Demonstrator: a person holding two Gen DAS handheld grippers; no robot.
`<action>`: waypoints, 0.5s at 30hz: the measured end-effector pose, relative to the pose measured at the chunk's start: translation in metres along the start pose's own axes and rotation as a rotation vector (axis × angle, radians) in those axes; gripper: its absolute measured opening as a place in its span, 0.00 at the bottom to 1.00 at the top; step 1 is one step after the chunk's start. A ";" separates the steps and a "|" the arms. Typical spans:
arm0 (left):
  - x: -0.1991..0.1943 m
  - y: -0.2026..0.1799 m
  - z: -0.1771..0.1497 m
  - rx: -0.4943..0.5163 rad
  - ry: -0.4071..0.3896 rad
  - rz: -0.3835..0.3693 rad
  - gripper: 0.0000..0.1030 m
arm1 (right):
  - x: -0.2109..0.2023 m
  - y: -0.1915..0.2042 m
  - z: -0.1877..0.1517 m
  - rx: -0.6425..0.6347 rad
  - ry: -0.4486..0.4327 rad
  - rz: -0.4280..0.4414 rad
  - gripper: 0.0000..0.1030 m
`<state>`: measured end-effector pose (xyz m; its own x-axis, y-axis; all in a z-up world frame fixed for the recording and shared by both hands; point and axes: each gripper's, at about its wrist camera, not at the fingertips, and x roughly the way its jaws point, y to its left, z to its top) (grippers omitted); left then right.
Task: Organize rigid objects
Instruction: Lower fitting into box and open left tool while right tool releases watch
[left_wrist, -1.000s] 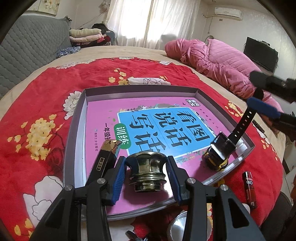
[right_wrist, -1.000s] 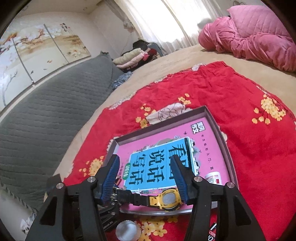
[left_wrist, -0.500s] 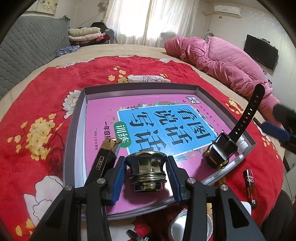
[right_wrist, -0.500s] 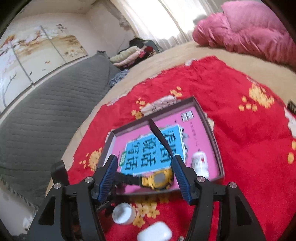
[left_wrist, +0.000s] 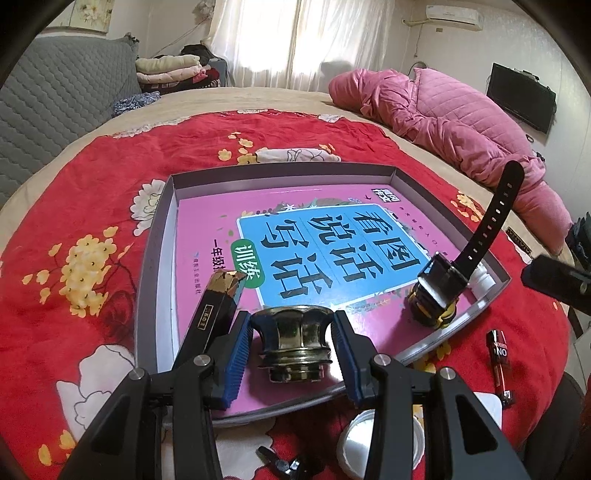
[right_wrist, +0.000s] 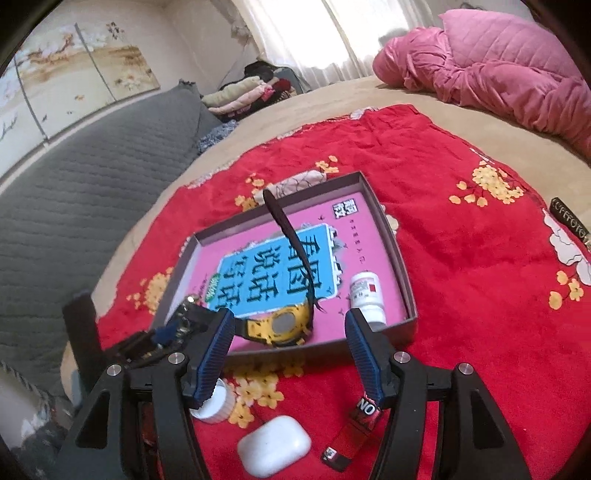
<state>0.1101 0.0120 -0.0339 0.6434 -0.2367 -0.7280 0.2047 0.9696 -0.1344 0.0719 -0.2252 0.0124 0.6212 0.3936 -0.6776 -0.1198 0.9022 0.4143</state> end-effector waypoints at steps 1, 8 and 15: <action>-0.001 0.000 0.000 -0.002 0.001 0.001 0.43 | 0.001 0.001 -0.001 -0.006 0.004 -0.006 0.62; -0.011 0.004 -0.003 -0.045 0.003 -0.001 0.43 | 0.006 0.004 -0.008 -0.042 0.027 -0.032 0.63; -0.016 0.006 -0.006 -0.055 -0.002 0.018 0.43 | 0.007 -0.002 -0.010 -0.036 0.029 -0.034 0.63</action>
<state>0.0969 0.0218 -0.0271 0.6483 -0.2196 -0.7290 0.1526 0.9756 -0.1582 0.0688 -0.2219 0.0006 0.6024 0.3671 -0.7087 -0.1273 0.9208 0.3687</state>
